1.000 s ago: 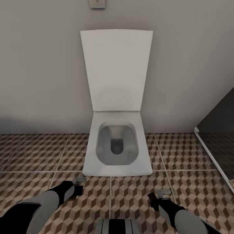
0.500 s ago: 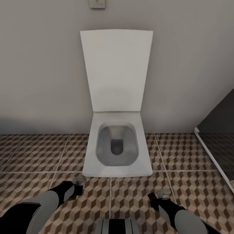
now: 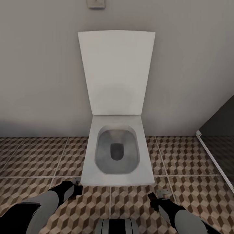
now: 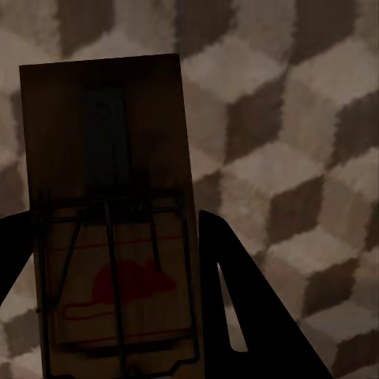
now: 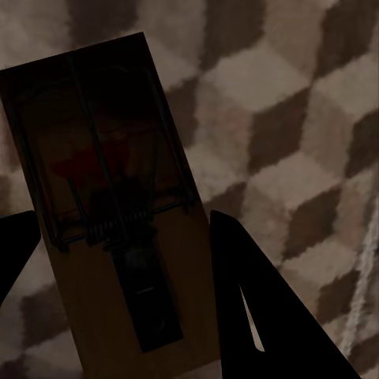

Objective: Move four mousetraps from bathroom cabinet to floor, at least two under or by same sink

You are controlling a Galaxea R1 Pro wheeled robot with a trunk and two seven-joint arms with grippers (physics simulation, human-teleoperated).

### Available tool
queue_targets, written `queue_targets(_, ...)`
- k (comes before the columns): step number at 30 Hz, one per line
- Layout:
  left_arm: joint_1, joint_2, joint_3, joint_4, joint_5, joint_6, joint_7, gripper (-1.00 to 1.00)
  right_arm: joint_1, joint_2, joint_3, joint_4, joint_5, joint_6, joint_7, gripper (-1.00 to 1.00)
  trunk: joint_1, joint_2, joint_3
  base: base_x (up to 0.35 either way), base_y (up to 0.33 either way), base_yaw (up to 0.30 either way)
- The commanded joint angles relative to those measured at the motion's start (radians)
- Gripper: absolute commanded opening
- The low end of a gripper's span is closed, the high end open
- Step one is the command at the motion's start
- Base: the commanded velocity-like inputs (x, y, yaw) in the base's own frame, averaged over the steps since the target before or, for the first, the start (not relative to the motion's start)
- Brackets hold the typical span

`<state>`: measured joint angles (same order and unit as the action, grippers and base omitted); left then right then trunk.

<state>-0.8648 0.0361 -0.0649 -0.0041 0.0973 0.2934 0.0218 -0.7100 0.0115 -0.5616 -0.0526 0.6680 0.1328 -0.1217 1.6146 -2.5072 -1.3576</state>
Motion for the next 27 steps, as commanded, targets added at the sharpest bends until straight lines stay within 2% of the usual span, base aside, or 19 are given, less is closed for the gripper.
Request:
queue_targets(1, 0.000, 0.000, -0.007, -0.001, 0.007, 0.004, 0.001, -1.00, 0.000, 0.001, -0.006, -0.001, 0.010, 0.005, -0.007, -1.00, 0.000, 0.000, -0.001, 0.006, 0.000, 0.000)
queue_targets(27, 0.000, 0.001, -0.006, -0.001, 0.007, 0.004, 0.001, -1.00, 0.000, 0.000, -0.006, -0.003, 0.010, 0.005, -0.009, -1.00, 0.000, 0.000, -0.001, 0.001, 0.000, 0.000)
